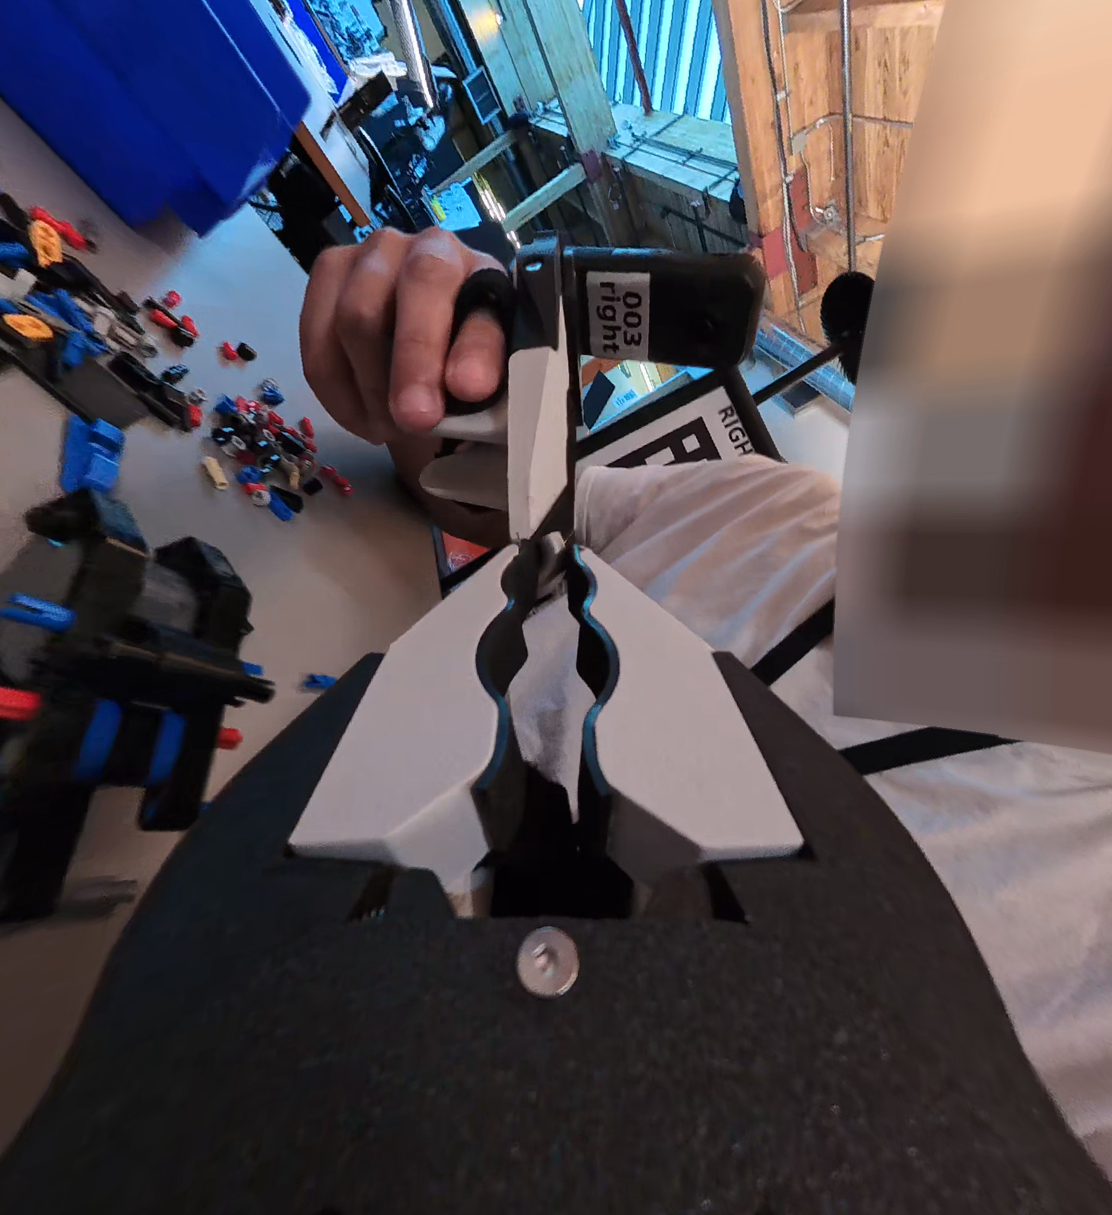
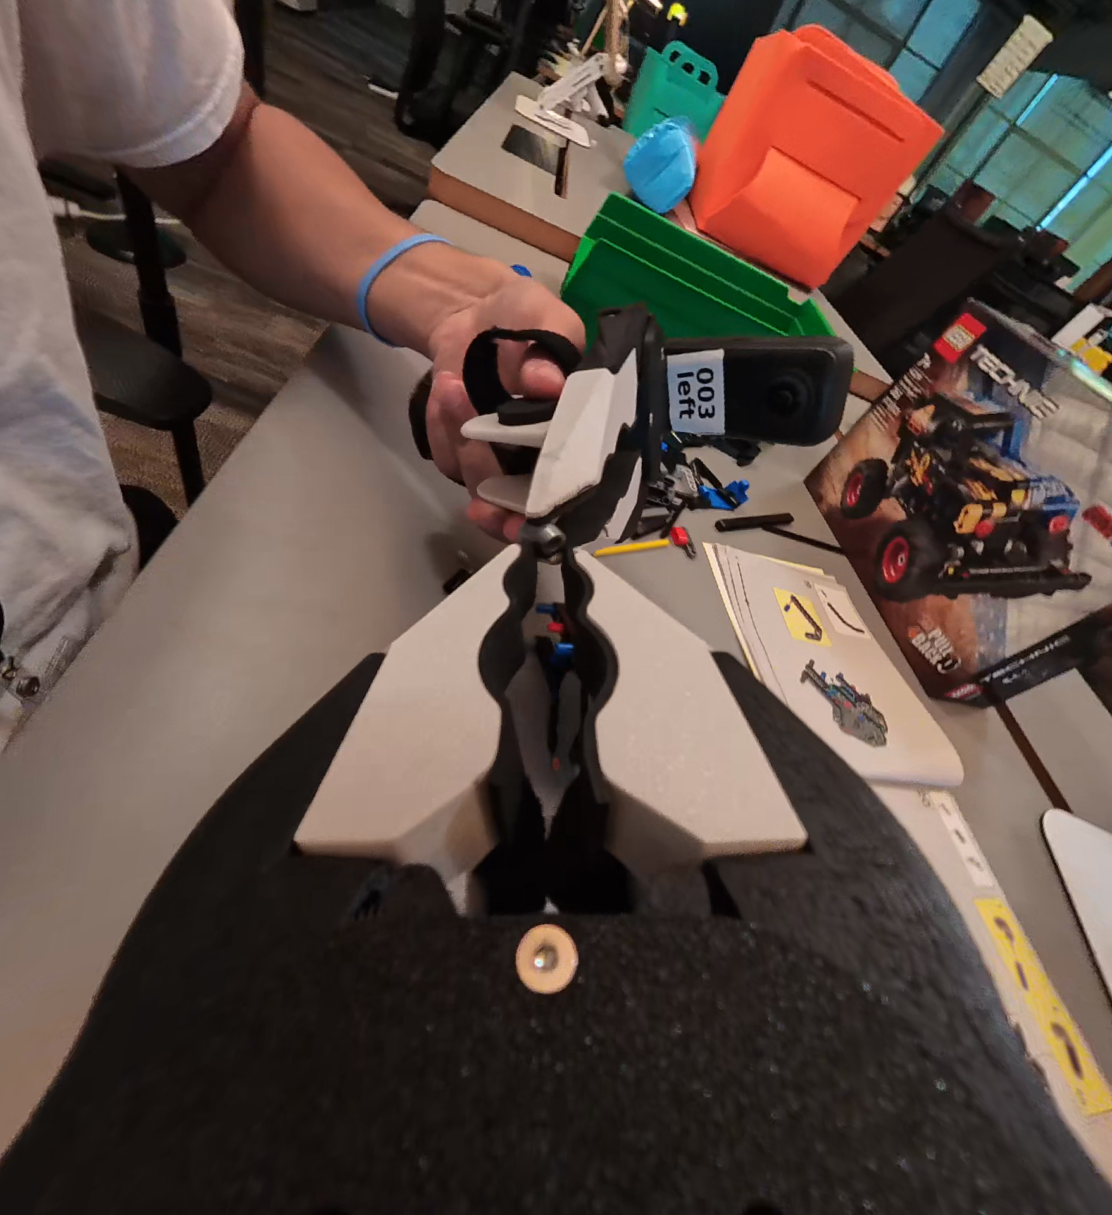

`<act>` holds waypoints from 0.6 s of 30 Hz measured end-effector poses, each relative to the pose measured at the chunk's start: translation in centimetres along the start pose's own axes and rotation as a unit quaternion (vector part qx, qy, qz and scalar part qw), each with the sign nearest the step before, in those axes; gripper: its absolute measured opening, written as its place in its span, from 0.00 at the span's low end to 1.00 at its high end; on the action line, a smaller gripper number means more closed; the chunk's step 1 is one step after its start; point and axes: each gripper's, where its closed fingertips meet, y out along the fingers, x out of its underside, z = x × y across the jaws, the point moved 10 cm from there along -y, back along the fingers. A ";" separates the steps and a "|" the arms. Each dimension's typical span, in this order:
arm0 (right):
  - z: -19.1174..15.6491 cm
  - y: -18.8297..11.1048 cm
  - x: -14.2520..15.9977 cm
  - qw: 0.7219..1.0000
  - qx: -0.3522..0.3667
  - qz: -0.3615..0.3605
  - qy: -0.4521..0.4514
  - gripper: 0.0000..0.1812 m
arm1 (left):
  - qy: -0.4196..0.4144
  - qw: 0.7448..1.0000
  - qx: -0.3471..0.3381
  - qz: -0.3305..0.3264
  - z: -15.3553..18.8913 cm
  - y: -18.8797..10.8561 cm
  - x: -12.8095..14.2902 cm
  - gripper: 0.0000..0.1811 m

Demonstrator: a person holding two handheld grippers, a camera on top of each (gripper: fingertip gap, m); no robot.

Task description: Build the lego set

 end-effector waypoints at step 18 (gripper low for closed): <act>0.6 -0.6 1.9 0.999 0.016 -0.017 0.039 0.03 | -0.019 0.999 -0.026 0.021 -1.4 -0.2 -0.6 0.03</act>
